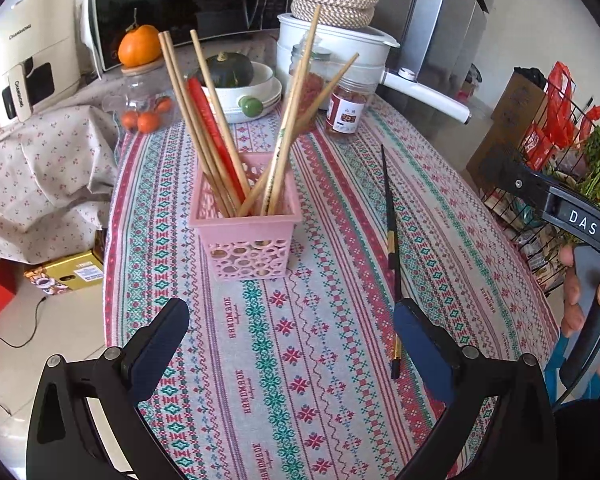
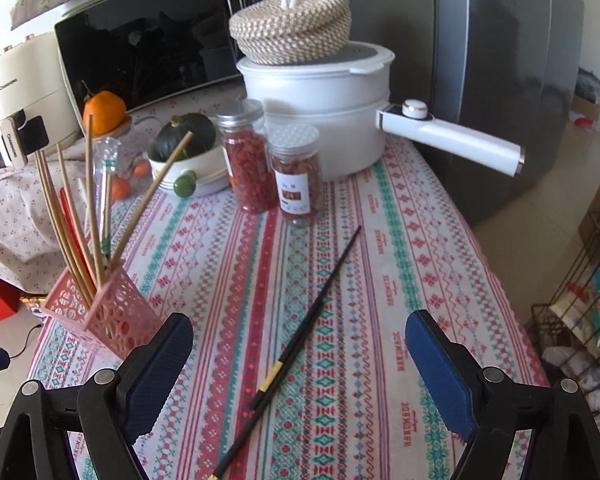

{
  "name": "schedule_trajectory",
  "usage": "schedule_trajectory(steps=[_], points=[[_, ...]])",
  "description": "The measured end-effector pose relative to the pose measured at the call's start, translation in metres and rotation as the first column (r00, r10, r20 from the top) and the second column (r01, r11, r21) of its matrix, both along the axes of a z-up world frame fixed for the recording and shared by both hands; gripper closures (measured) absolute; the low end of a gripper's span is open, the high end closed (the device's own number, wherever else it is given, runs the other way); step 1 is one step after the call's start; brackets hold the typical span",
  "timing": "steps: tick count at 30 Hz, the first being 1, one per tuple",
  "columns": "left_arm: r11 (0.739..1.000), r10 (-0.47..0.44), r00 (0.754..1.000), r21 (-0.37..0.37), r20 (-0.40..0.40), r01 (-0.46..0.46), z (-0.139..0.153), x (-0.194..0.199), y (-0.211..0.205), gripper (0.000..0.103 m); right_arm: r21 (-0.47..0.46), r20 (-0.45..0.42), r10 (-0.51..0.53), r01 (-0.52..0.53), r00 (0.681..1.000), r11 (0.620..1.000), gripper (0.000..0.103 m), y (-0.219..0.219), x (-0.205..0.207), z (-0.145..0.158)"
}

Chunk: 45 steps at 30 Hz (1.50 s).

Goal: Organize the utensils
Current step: 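Move the right tool to the black chopsticks and grasp one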

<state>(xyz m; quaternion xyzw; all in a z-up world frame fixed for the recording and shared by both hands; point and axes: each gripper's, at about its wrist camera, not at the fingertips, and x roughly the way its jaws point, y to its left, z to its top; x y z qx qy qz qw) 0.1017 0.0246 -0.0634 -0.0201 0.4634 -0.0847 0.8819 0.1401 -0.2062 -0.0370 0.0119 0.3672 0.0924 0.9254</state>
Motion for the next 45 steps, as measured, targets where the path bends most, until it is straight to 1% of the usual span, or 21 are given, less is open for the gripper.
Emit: schedule_trajectory(steps=[3, 6, 8, 11, 13, 14, 19, 21, 23, 24, 25, 26, 29, 31, 35, 37, 39, 42, 45], points=[[1.000, -0.020, 1.000, 0.010, -0.016, 0.020, -0.004, 0.003, -0.013, 0.000, 0.032, -0.079, -0.026, 0.029, 0.997, 0.999, 0.013, -0.015, 0.008, -0.012], [0.999, -0.029, 0.999, 0.023, -0.034, 0.030, -0.009, 0.007, -0.023, 0.000, 0.028, -0.188, -0.064, 0.070, 0.980, 0.997, 0.013, -0.027, 0.022, -0.033], [0.999, -0.031, 0.998, 0.030, -0.052, 0.033, -0.013, 0.010, -0.027, 0.000, 0.019, -0.269, -0.093, 0.102, 0.959, 0.995, 0.013, -0.033, 0.032, -0.052], [0.999, -0.032, 0.997, 0.035, -0.071, 0.035, -0.017, 0.014, -0.029, 0.000, 0.037, -0.388, -0.107, 0.131, 0.915, 0.991, 0.013, -0.037, 0.043, -0.079], [0.998, -0.030, 0.997, 0.044, -0.077, 0.034, -0.020, 0.015, -0.029, 0.000, 0.048, -0.442, -0.096, 0.130, 0.892, 0.990, 0.013, -0.034, 0.047, -0.092], [0.998, -0.029, 0.996, 0.049, -0.079, 0.033, -0.021, 0.015, -0.028, 0.000, 0.043, -0.457, -0.088, 0.120, 0.885, 0.992, 0.013, -0.030, 0.048, -0.097], [0.998, -0.022, 0.995, 0.059, -0.094, 0.027, -0.026, 0.017, -0.022, 0.000, -0.023, -0.480, -0.025, 0.016, 0.877, 1.000, 0.014, 0.003, 0.050, -0.110], [0.998, -0.020, 0.995, 0.059, -0.097, 0.026, -0.027, 0.016, -0.020, 0.000, -0.030, -0.500, -0.007, -0.009, 0.866, 1.000, 0.019, 0.013, 0.050, -0.117], [0.998, -0.023, 0.995, 0.060, -0.099, 0.029, -0.027, 0.016, -0.018, 0.000, -0.039, -0.523, 0.015, -0.042, 0.852, 0.998, 0.023, 0.023, 0.050, -0.124], [0.998, -0.024, 0.995, 0.061, -0.100, 0.031, -0.027, 0.015, -0.017, 0.000, -0.062, -0.527, 0.016, -0.057, 0.850, 0.996, 0.023, 0.027, 0.049, -0.126], [0.998, -0.026, 0.995, 0.061, -0.100, 0.033, -0.027, 0.015, -0.017, 0.000, -0.098, -0.517, 0.016, -0.077, 0.856, 0.992, 0.023, 0.032, 0.047, -0.127], [0.998, -0.029, 0.995, 0.061, -0.100, 0.035, -0.027, 0.014, -0.017, 0.000, -0.125, -0.518, 0.019, -0.097, 0.855, 0.987, 0.023, 0.036, 0.045, -0.129], [0.997, -0.035, 0.994, 0.061, -0.102, 0.042, -0.028, 0.013, -0.017, 0.000, -0.159, -0.513, 0.034, -0.133, 0.858, 0.978, 0.026, 0.037, 0.040, -0.131], [0.997, -0.042, 0.994, 0.062, -0.105, 0.049, -0.028, 0.012, -0.018, 0.000, -0.169, -0.522, 0.028, -0.136, 0.852, 0.976, 0.028, 0.032, 0.037, -0.133], [0.996, -0.058, 0.993, 0.062, -0.105, 0.064, -0.027, 0.010, -0.022, 0.000, -0.184, -0.553, -0.006, -0.115, 0.833, 0.976, 0.033, 0.008, 0.031, -0.134], [0.996, -0.064, 0.992, 0.060, -0.104, 0.071, -0.027, 0.010, -0.024, 0.000, -0.186, -0.568, -0.033, -0.089, 0.822, 0.979, 0.036, -0.009, 0.030, -0.135], [0.995, -0.070, 0.992, 0.060, -0.103, 0.076, -0.026, 0.009, -0.026, 0.000, -0.182, -0.575, -0.059, -0.057, 0.816, 0.982, 0.041, -0.025, 0.030, -0.135], [0.995, -0.074, 0.992, 0.058, -0.101, 0.080, -0.025, 0.009, -0.027, 0.000, -0.167, -0.573, -0.078, -0.023, 0.816, 0.986, 0.044, -0.037, 0.033, -0.135], [0.995, -0.077, 0.992, 0.062, -0.100, 0.083, -0.025, 0.009, -0.028, 0.000, -0.169, -0.555, -0.083, -0.015, 0.828, 0.986, 0.044, -0.038, 0.046, -0.133]])
